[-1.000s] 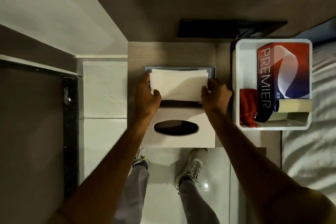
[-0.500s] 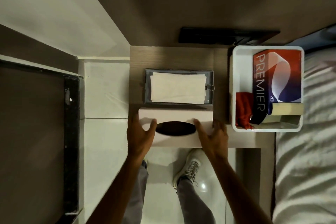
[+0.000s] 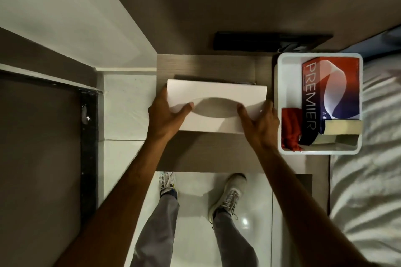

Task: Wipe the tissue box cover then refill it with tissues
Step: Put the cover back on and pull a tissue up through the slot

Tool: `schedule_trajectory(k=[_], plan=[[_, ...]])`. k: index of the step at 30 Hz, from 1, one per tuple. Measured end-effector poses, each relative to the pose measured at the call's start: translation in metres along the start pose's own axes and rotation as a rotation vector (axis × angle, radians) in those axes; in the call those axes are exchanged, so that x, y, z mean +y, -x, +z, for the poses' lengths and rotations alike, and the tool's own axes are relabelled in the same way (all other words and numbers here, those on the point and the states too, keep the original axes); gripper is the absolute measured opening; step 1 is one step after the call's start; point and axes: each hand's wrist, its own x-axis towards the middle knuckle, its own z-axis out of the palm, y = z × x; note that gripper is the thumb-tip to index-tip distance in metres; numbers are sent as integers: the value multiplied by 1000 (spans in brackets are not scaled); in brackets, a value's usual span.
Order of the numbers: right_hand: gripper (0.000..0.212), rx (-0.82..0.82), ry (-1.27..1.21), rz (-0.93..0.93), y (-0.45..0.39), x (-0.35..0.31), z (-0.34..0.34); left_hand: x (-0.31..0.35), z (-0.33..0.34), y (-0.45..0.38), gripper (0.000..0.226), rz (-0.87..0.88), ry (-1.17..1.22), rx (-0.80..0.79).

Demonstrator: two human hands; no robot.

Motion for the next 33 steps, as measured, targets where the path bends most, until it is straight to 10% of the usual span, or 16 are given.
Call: schedule_trajectory(k=[33], plan=[[81, -110, 10, 86, -51, -7, 9, 10, 27, -34, 78, -127, 0, -58]])
